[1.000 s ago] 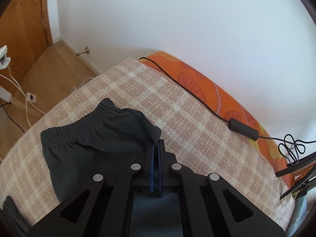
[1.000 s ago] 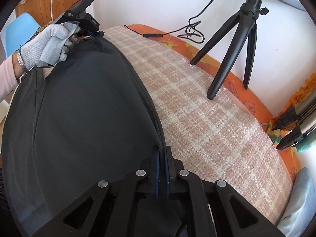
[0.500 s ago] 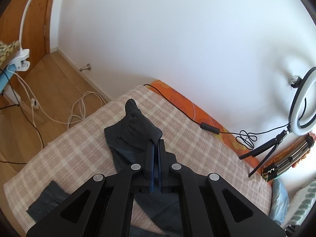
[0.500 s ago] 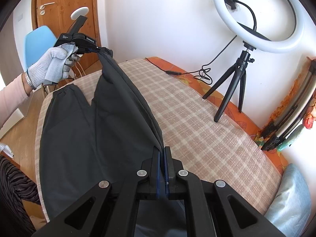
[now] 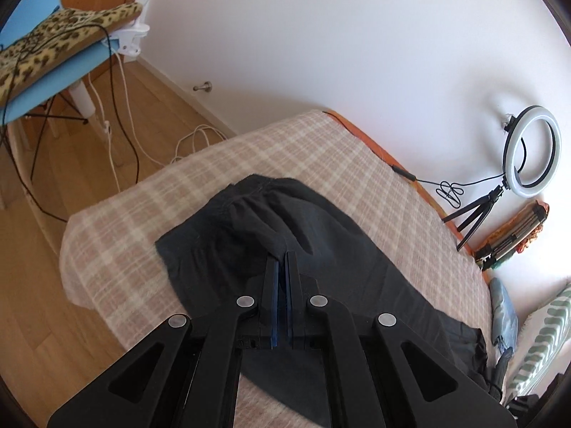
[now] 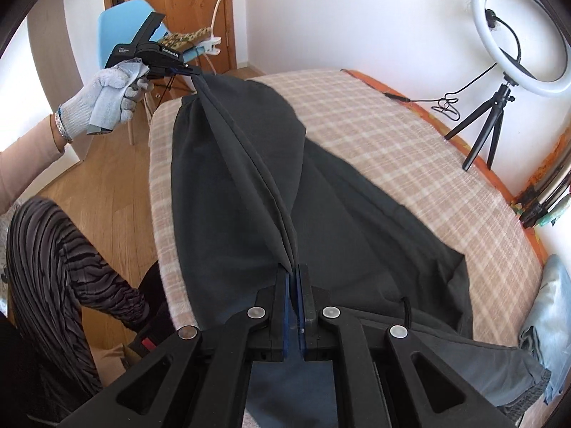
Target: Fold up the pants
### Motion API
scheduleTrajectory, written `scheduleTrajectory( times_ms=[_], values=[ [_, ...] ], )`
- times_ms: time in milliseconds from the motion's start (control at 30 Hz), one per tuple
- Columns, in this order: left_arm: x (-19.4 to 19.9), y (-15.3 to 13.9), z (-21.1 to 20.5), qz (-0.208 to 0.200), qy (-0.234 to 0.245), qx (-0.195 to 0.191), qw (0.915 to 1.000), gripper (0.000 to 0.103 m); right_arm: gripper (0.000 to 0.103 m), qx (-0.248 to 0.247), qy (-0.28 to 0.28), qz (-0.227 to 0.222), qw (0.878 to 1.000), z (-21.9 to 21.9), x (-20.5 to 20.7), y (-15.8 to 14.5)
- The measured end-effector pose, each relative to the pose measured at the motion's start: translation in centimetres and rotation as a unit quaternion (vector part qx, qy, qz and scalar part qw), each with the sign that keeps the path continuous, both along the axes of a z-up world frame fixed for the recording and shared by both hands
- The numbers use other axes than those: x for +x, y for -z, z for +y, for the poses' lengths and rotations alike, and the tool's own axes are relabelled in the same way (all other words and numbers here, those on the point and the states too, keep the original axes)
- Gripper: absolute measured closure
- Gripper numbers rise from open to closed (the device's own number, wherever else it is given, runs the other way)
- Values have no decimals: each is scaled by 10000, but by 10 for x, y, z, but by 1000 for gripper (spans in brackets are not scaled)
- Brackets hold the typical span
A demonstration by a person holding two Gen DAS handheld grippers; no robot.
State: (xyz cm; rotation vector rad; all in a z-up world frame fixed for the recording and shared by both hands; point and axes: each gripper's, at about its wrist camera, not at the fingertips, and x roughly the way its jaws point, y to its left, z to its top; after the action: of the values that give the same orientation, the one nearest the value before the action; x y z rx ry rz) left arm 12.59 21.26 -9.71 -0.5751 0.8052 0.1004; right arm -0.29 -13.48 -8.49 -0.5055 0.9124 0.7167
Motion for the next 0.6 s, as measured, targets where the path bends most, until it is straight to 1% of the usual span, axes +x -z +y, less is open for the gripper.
scheduleTrajectory(
  times_ms=[67,133,200,267,333,367,433,467,600],
  values=[
    [-16,18,5,129,29,-141,9998,101,102,-65,-5,213,9998,0,-10,12],
    [-28,35,7,225,65,-275,9993,101,102,-229,-11,317,9992,0,-18,22],
    [-33,44,9,287,114,-375,9988,101,102,-402,-5,339,9986,0,-22,31],
    [-36,48,12,278,104,-413,9987,101,102,-412,110,393,9983,-1,-20,36],
    [-37,46,13,223,81,-317,9992,101,102,-374,228,372,9983,-1,-18,37],
    [-38,44,14,204,89,-192,9996,101,102,-362,264,363,9983,-1,-17,37],
    [-36,39,13,196,70,182,9996,101,102,-337,314,384,9982,0,-16,40],
    [-34,37,14,250,60,305,9992,101,100,-332,349,370,9982,0,-16,41],
    [-36,34,20,407,91,328,9986,101,94,-97,576,436,9973,-5,-16,40]
  ],
)
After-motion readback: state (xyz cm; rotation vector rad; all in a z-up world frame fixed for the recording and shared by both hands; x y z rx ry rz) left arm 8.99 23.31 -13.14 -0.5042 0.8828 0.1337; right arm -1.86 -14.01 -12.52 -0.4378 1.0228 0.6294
